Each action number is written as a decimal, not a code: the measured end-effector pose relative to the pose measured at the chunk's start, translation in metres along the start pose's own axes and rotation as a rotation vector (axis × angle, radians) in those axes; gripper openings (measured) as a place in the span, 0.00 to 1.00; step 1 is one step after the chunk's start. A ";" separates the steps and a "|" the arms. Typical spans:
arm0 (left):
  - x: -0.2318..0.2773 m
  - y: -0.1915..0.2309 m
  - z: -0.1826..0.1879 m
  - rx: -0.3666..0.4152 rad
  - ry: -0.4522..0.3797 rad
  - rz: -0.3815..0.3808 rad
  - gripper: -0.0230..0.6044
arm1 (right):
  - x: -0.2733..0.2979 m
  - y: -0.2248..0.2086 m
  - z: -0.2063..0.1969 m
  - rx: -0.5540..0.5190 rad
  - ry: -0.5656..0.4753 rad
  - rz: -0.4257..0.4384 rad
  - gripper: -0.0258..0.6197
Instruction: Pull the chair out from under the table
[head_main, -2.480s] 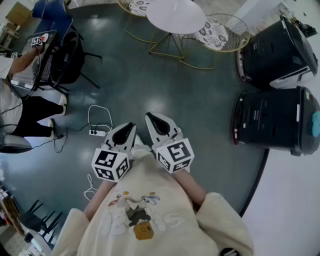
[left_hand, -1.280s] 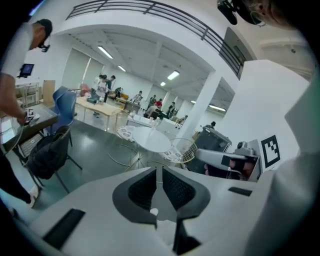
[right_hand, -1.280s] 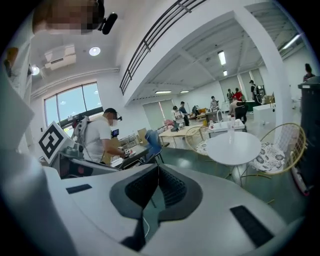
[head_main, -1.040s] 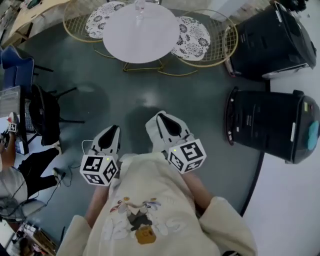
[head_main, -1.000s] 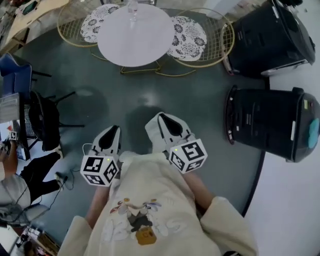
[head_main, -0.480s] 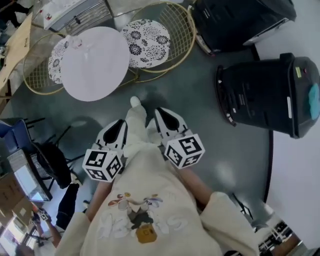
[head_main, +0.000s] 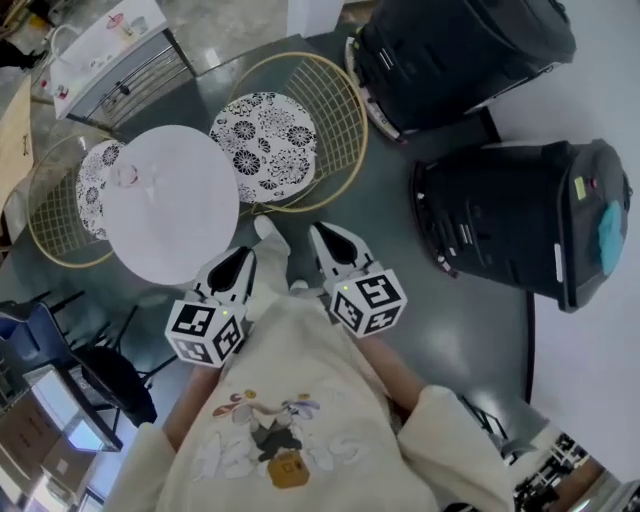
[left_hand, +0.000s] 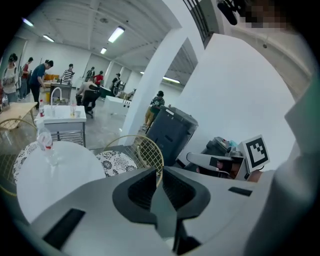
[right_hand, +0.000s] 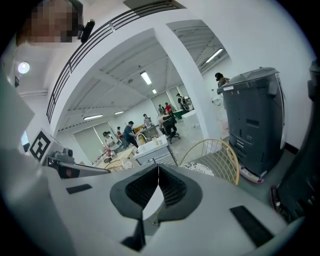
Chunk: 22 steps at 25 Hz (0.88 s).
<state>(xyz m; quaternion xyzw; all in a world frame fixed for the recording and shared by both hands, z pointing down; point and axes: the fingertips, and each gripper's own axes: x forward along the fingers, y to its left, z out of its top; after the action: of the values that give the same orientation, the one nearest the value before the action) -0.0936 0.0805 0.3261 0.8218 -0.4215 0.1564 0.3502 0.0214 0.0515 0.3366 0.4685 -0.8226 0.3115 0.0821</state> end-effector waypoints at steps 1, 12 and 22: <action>0.010 0.008 0.012 0.001 0.001 -0.007 0.11 | 0.013 -0.004 0.012 -0.003 -0.001 0.006 0.05; 0.073 0.052 0.078 -0.006 0.018 -0.023 0.11 | 0.090 -0.041 0.073 -0.036 0.050 -0.017 0.05; 0.128 0.046 0.110 -0.033 -0.011 -0.004 0.11 | 0.117 -0.098 0.102 -0.117 0.108 -0.026 0.05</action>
<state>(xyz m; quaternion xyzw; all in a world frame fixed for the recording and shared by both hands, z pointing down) -0.0582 -0.0902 0.3393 0.8176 -0.4242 0.1439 0.3618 0.0543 -0.1288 0.3483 0.4563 -0.8276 0.2865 0.1576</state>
